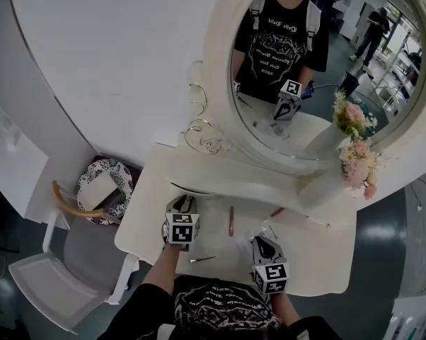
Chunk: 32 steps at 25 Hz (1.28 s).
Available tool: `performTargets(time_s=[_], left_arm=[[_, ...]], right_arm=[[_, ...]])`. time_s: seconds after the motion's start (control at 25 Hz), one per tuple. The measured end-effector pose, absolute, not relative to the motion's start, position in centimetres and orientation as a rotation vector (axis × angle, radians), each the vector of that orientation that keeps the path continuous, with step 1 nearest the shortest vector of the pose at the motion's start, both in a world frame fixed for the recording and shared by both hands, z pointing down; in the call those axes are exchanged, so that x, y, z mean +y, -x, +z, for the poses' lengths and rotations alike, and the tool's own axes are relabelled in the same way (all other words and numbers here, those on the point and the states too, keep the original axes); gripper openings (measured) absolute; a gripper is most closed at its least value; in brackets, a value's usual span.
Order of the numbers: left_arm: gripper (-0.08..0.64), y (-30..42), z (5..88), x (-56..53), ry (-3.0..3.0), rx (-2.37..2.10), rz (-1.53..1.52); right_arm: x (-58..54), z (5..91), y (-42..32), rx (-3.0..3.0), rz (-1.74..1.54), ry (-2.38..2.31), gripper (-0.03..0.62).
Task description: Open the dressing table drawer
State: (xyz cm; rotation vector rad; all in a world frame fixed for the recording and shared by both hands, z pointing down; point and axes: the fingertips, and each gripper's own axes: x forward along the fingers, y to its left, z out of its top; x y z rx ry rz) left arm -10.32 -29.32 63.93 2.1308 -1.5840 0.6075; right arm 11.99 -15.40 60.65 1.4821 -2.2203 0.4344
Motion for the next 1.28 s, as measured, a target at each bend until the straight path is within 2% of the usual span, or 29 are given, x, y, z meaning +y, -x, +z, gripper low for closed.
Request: performTargets(time_s=[1.28], left_arm=[[0.103, 10.6, 64.0, -27.8, -2.115, -1.590, 0.630]], right_arm=[[-15.5, 61.2, -11.2, -2.257, 0.466, -1.465, 0.011]])
